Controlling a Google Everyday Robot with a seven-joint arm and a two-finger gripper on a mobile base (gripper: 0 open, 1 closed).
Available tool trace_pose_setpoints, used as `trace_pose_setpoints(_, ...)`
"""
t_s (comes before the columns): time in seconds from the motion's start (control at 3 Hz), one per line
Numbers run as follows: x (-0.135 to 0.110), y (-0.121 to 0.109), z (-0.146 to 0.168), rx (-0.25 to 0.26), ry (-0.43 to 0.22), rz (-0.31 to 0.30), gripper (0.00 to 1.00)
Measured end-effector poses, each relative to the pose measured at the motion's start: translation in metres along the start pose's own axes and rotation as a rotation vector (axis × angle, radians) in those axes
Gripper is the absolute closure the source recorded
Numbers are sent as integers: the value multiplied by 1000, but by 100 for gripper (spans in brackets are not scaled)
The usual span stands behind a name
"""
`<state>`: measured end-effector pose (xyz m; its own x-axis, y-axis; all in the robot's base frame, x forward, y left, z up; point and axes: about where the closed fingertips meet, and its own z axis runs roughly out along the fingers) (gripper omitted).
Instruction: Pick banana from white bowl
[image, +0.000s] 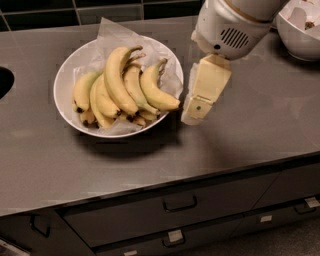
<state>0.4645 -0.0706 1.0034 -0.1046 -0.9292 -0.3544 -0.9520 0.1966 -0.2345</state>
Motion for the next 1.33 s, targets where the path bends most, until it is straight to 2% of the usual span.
trace_pose_setpoints(0.33,-36,6,-3,40,-83,34,0)
trace_pose_setpoints(1.0,-40,9,-4,38,-74,30,0)
trace_pose_setpoints(1.33,-46,6,17,-10,-85,121,0)
